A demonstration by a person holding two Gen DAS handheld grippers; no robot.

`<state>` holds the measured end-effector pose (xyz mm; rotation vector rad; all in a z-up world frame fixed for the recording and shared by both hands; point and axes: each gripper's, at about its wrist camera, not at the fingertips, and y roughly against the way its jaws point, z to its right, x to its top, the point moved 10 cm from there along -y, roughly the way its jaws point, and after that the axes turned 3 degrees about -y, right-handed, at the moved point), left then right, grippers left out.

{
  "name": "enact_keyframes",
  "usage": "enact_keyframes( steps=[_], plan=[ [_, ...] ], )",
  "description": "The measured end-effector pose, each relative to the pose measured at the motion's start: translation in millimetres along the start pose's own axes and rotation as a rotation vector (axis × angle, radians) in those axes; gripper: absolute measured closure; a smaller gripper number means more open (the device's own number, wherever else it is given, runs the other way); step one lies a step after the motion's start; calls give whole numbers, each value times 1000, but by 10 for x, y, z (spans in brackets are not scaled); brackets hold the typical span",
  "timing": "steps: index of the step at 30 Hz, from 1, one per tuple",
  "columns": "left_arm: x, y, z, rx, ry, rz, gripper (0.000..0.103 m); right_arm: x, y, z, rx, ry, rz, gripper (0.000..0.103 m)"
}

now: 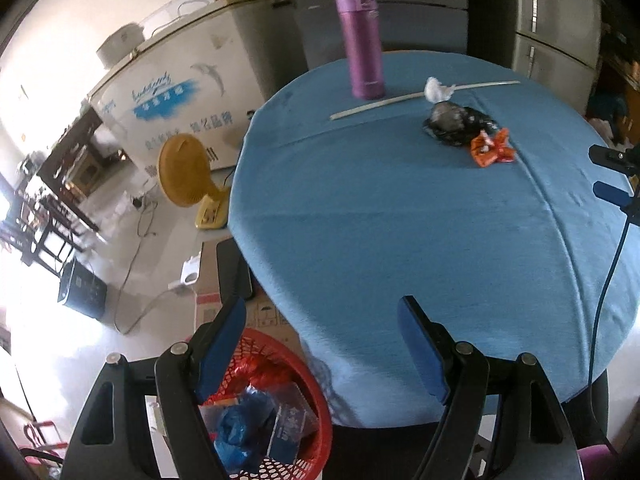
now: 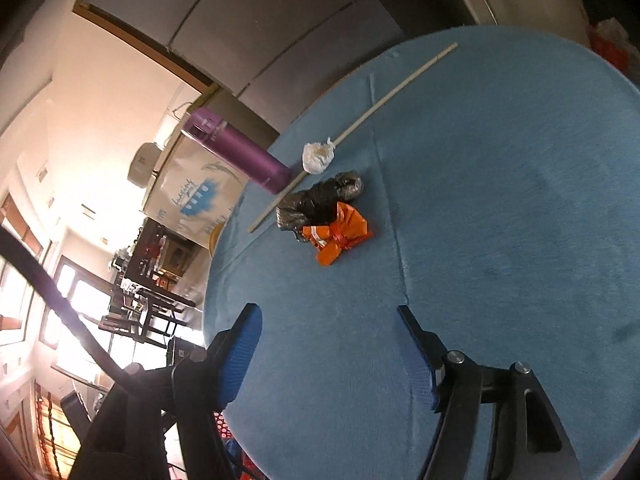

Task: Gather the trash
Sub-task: 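Move both tools back toward the black and orange bags on the table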

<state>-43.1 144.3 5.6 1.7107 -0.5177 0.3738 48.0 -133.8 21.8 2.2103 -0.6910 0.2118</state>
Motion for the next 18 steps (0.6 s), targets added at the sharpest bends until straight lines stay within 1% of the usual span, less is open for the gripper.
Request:
enact_keyframes(
  steps=[1, 2, 3, 5, 9, 13, 16, 18],
  plan=[
    [-15, -26, -24, -2, 7, -6, 25, 11, -72, -4, 2, -9, -11, 33],
    [-28, -60, -46, -5, 15, -13, 25, 28, -142, -1, 1, -18, -21, 35],
    [-45, -93, -64, -8, 21, -20, 25, 39, -202, 4, -3, -29, -29, 40],
    [-77, -154, -103, -13, 27, -33, 25, 89, -346, 14, 0, -58, -51, 44],
    [-124, -220, -165, -14, 34, -48, 25, 204, -608, 10, -17, -86, -79, 49],
    [-159, -287, -213, -22, 48, -66, 25, 345, -864, -27, -19, -122, -94, 49],
    [-139, -310, -206, -30, 47, -68, 25, 410, -1091, -18, -46, -153, -118, 49],
    [-122, -308, -199, -33, 40, -62, 25, 428, -1231, 24, -83, -182, -135, 49]
  ],
)
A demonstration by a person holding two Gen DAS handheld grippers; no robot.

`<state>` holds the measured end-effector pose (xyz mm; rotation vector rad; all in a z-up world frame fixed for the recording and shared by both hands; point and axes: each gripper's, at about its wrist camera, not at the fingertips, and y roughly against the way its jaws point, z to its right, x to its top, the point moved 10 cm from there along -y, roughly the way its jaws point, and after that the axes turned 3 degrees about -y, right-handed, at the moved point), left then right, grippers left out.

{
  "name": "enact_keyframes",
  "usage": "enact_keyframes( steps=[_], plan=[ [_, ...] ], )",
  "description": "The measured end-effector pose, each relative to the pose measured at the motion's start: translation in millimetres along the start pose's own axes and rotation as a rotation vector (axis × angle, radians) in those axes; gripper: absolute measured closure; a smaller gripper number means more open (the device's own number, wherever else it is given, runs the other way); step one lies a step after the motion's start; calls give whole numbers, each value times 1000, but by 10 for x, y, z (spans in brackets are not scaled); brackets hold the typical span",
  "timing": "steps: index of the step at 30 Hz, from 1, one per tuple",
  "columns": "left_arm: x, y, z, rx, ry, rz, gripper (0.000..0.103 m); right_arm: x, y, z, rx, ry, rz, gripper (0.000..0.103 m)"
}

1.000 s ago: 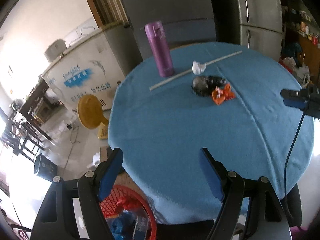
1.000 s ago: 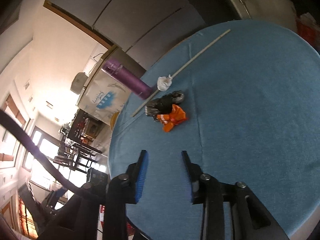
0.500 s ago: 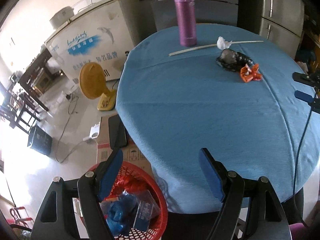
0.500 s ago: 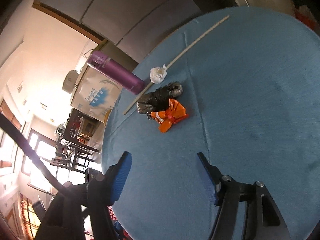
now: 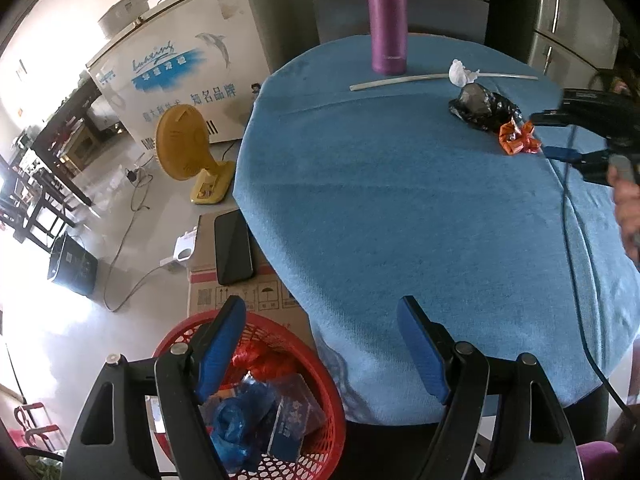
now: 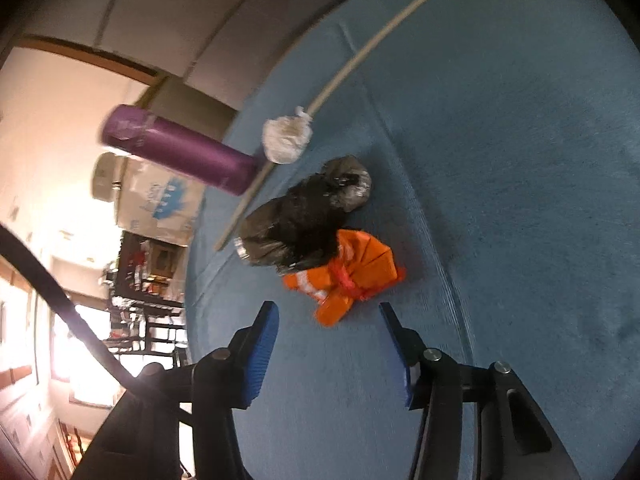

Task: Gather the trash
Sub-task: 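Move both tools back toward the black and orange bags on the table, then grasp the orange bag with the right tool while the left tool grasps the white tissue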

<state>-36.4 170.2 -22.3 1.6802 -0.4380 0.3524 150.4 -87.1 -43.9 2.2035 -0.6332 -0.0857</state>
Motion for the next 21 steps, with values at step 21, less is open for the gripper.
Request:
enact_keyframes(
  steps=[21],
  plan=[
    [714, -18, 359, -48, -120, 103, 25, 171, -208, -76, -262, 202, 91, 79]
  ],
)
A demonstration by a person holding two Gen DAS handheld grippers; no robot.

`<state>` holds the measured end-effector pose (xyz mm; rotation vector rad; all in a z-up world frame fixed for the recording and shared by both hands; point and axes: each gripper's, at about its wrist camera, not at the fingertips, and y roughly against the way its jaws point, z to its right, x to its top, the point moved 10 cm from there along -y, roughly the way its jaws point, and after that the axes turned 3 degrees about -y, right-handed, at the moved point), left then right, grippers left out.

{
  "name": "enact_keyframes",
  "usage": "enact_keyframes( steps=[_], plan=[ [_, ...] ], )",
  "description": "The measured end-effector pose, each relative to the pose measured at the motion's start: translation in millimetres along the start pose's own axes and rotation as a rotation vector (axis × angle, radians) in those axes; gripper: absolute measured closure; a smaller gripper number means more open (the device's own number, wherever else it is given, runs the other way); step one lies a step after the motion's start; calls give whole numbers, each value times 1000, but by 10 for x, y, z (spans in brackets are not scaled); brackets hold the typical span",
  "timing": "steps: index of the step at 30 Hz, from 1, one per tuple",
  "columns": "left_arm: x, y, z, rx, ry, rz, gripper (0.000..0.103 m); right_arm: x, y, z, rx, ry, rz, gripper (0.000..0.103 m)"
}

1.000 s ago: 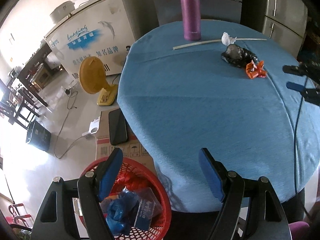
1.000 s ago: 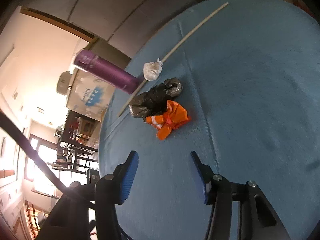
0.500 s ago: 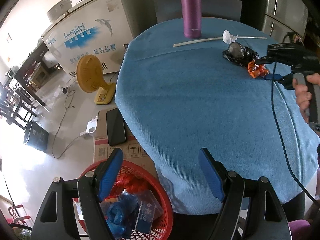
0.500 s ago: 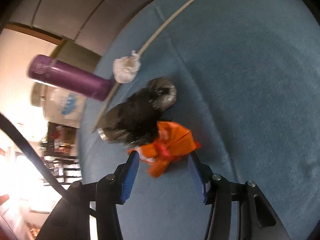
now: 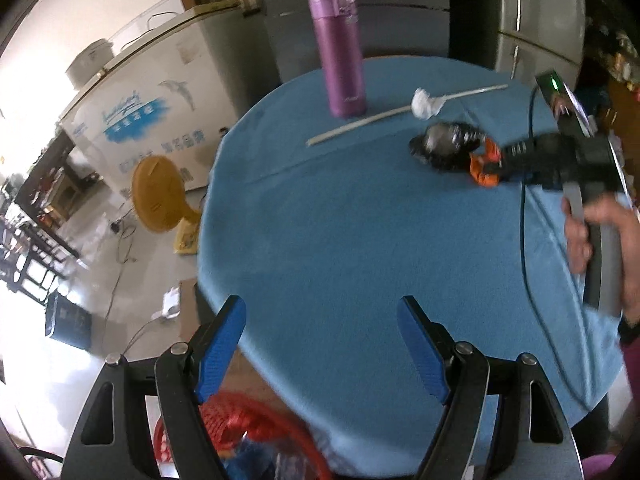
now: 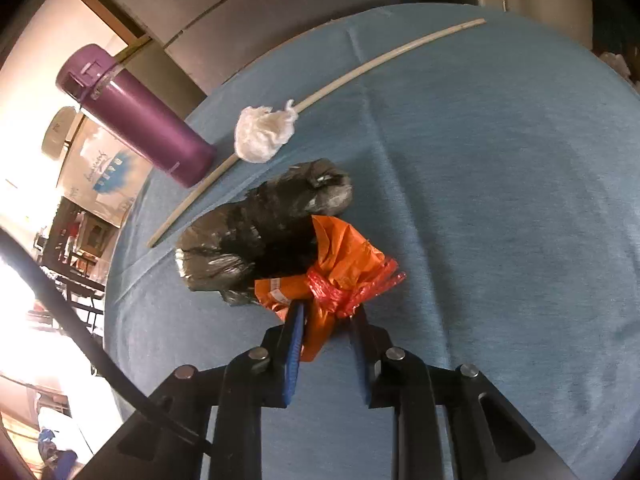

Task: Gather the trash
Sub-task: 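Grasp the orange bag with the right tool while the left tool grasps the white tissue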

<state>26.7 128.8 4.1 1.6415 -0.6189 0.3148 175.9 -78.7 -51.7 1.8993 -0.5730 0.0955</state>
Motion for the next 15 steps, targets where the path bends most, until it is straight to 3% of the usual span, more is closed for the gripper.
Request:
enact_keyframes(
  steps=[7, 15],
  plan=[
    [595, -218, 297, -43, -65, 46, 25, -8, 253, 424, -40, 13, 27, 79],
    [1692, -614, 639, -109, -40, 55, 25, -216, 404, 623, -5, 32, 14, 79]
  ],
)
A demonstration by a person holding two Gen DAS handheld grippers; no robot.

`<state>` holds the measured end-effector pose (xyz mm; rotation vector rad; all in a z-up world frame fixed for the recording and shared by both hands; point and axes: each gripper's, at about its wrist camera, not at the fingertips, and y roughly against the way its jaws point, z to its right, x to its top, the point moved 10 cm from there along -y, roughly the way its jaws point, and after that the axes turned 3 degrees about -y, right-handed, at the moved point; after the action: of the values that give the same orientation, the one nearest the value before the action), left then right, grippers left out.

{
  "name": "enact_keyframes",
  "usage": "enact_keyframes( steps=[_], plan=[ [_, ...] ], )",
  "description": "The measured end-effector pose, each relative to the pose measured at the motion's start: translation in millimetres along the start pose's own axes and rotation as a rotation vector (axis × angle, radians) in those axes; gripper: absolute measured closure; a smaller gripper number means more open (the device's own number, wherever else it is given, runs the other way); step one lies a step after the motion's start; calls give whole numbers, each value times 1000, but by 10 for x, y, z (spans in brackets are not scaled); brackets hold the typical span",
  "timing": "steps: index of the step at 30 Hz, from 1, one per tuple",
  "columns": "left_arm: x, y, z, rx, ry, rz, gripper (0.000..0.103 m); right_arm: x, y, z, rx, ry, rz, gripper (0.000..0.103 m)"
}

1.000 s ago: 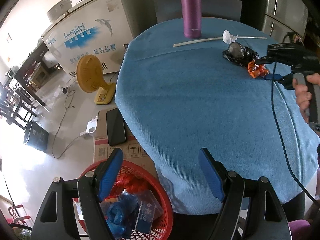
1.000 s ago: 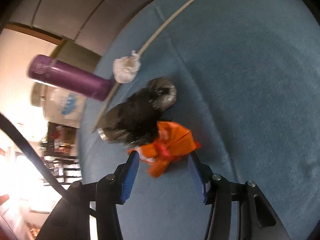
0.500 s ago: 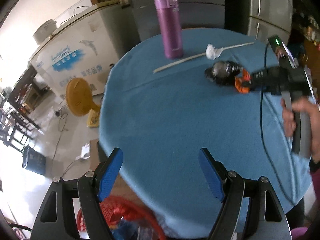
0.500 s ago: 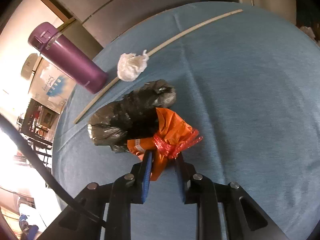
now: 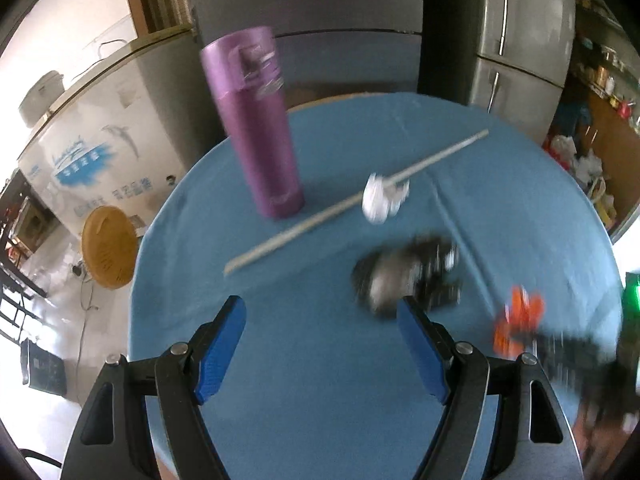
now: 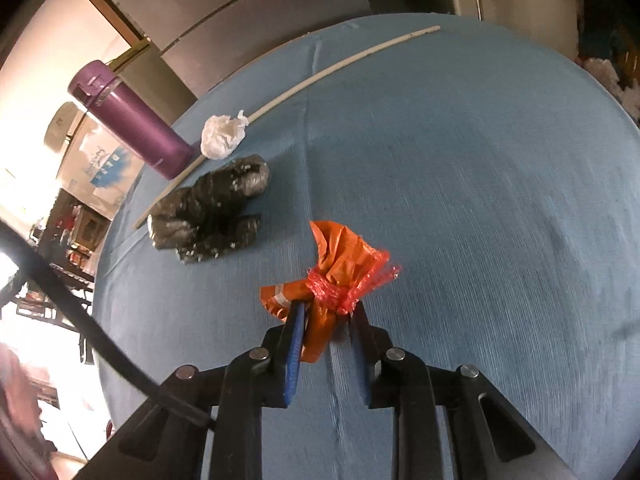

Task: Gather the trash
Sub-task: 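Grasp the orange bag with the right tool while the left tool grasps the white tissue, then lift the tissue and orange bag and carry both over the red basket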

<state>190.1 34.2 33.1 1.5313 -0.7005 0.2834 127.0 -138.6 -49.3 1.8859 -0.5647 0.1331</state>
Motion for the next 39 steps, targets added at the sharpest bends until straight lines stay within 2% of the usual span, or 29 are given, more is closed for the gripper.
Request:
enact_keyframes(
  steps=[4, 7, 13, 17, 20, 24, 26, 29, 32, 37, 39],
  plan=[
    [425, -361, 127, 19, -14, -20, 25, -126, 108, 33, 48, 7, -10, 79],
    [629, -730, 224, 11, 8, -81, 25, -164, 172, 84, 79, -5, -8, 79],
    [817, -1301, 318, 30, 56, -180, 25, -207, 252, 217, 124, -37, -2, 79],
    [880, -1528, 393, 26, 59, -207, 25, -226, 280, 281, 144, -52, 4, 79],
    [840, -1700, 432, 7, 80, -251, 33, -236, 296, 293, 152, -51, 12, 79],
    [765, -1846, 492, -41, 104, -281, 65, -237, 322, 299, 154, -40, 23, 79],
    [787, -1817, 533, -52, 97, -265, 78, -225, 345, 308, 152, -40, 29, 79],
    [810, -1663, 530, -17, 47, -227, 79, -211, 390, 303, 156, -40, 38, 79],
    [838, -1360, 594, -56, 16, -174, 79, -191, 492, 276, 158, -32, 62, 79],
    [729, -641, 585, -79, -21, -72, 79, -140, 743, 132, 167, -2, 124, 79],
    [562, -313, 540, -43, -53, -40, 79, -131, 859, 41, 170, 21, 152, 79]
  ],
)
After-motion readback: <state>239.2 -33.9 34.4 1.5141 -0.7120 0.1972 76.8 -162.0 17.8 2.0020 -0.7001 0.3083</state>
